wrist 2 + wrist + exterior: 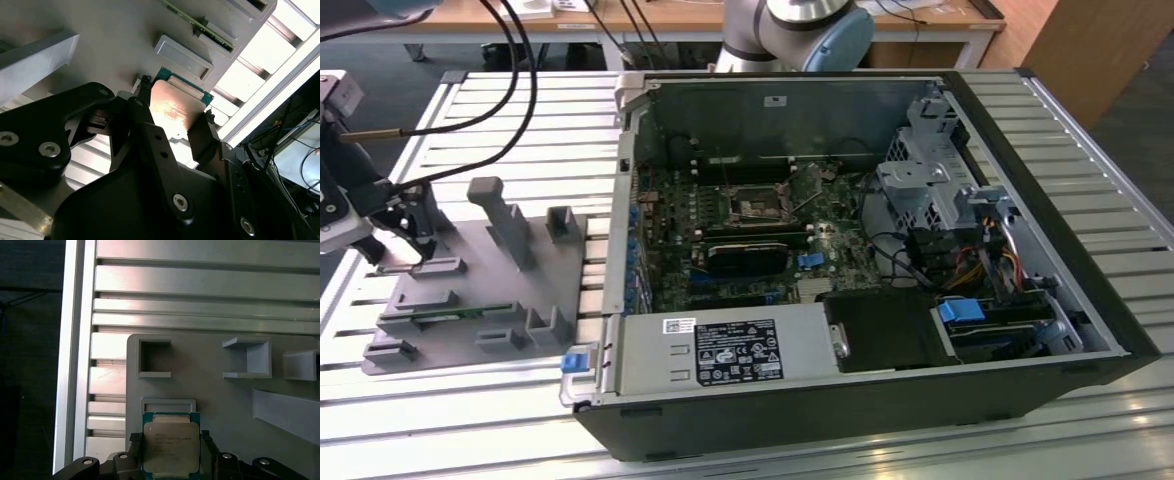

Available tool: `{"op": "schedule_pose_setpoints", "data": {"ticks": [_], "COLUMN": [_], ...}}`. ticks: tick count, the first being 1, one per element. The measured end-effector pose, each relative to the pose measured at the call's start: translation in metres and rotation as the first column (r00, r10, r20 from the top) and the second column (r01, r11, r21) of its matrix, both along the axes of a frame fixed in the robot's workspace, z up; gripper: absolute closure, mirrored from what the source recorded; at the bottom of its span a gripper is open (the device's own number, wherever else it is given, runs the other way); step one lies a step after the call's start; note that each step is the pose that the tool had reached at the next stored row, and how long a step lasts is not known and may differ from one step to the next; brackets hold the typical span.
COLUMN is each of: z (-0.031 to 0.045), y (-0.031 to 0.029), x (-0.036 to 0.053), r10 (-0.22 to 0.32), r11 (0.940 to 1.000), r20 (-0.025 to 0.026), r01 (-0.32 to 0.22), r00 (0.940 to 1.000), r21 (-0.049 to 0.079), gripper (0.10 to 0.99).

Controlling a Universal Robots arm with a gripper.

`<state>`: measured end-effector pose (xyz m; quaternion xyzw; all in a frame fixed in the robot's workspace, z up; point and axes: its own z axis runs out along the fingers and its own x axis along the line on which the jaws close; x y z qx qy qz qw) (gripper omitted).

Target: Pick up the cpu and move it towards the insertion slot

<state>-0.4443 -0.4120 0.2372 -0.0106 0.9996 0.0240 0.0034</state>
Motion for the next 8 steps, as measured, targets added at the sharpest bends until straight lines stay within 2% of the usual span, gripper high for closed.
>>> {"op": "schedule_pose_setpoints", "data": {"ticks": [8], "z": [0.0031], "y": [0.0001], "x": [0.0], "r10": [0.0], "r11": [1.0], "r20": [0.0], "r01": [0.0], "r00": [1.0], "r21": [0.0], "gripper": [0.545]}}
